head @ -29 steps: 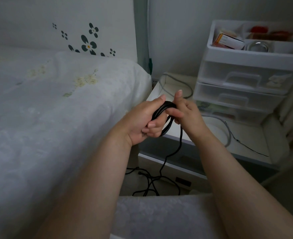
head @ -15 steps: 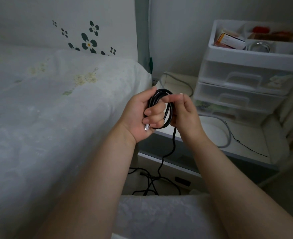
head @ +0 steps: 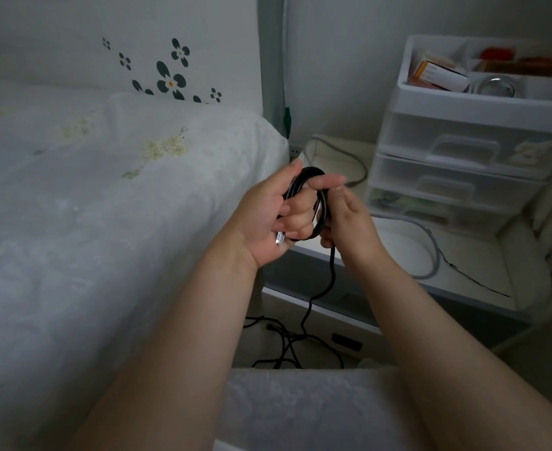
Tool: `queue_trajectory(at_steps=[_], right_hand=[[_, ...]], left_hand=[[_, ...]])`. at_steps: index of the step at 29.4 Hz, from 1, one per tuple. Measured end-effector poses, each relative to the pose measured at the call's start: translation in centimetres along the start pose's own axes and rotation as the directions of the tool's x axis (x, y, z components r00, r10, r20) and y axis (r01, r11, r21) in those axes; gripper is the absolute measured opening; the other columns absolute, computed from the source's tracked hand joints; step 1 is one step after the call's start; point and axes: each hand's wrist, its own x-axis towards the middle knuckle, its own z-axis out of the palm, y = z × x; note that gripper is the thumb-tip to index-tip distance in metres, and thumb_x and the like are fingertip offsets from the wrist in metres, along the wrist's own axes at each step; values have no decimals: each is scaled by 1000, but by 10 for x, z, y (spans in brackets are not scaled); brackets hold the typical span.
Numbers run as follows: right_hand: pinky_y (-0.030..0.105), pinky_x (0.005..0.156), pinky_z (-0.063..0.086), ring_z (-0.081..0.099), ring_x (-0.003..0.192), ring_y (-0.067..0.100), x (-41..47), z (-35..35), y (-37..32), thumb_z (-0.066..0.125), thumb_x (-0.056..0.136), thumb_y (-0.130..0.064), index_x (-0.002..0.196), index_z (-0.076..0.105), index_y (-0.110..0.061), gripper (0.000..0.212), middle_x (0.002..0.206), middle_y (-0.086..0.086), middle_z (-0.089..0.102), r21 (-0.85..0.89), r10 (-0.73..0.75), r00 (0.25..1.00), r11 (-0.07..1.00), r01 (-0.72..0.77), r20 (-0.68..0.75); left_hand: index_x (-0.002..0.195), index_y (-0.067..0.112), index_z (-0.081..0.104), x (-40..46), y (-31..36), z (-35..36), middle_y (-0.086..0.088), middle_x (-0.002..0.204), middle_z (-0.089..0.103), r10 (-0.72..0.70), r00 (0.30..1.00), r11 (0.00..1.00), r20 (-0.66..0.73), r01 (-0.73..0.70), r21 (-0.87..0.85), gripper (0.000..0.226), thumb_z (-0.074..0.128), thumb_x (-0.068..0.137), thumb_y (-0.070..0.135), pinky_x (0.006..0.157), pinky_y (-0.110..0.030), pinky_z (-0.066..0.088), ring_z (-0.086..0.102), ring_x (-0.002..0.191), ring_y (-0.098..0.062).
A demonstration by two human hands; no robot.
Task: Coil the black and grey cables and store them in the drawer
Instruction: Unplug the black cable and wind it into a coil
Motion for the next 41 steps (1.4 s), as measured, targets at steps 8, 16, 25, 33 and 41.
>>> queue_trajectory(at_steps=[8, 16, 25, 33, 41], right_hand=[[26, 44, 30, 34, 44, 9, -6, 5, 7, 24, 103, -38, 84, 50, -12, 42, 55, 0, 36, -14, 16, 1000, 1000, -16, 15], [36, 65, 52, 52, 56, 14, -16, 15, 13, 37, 101, -29, 117, 46, -24, 19, 65, 4, 54, -361, 146, 955, 932, -45, 258], [38, 78, 51, 60, 85, 25, -29, 11, 5, 40, 99, -20, 146, 11, -38, 59, 98, 9, 62, -783, 192, 885, 568, 253, 425], [40, 90, 46, 58, 107, 25, -20, 7, 1, 41, 100, -23, 134, 46, -25, 35, 122, 7, 63, -739, 3, 881, 546, 395, 473], [42, 74, 53, 60, 74, 9, -14, -3, -11, 64, 87, -30, 88, 68, -20, 10, 75, -8, 65, -607, -167, 933, 720, 337, 319]], left_hand=[[113, -2, 62, -2, -3, 2, 10, 41, 26, 58, 997, 997, -58, -55, 62, 52, 26, 104, 34, 37, -18, 21, 20, 31, -2], [127, -5, 49, 6, 1, -5, 8, 46, 29, 230, 946, 954, -228, -265, -141, 62, 27, 101, 47, 41, -17, 27, 23, 36, -5], [72, 14, 44, 13, -1, -22, 1, 53, 47, 511, 780, 742, -362, -187, 644, 38, 31, 104, 28, 57, -20, 43, 50, 45, -8], [81, 11, 44, 20, -8, -30, -8, 69, 60, 526, 800, 443, -288, 32, 896, 34, 29, 104, 31, 59, -13, 44, 62, 58, -3], [79, 19, 45, 15, -10, -34, -4, 67, 62, 356, 917, 228, -180, 101, 968, 37, 25, 104, 39, 57, -24, 43, 61, 56, -15]])
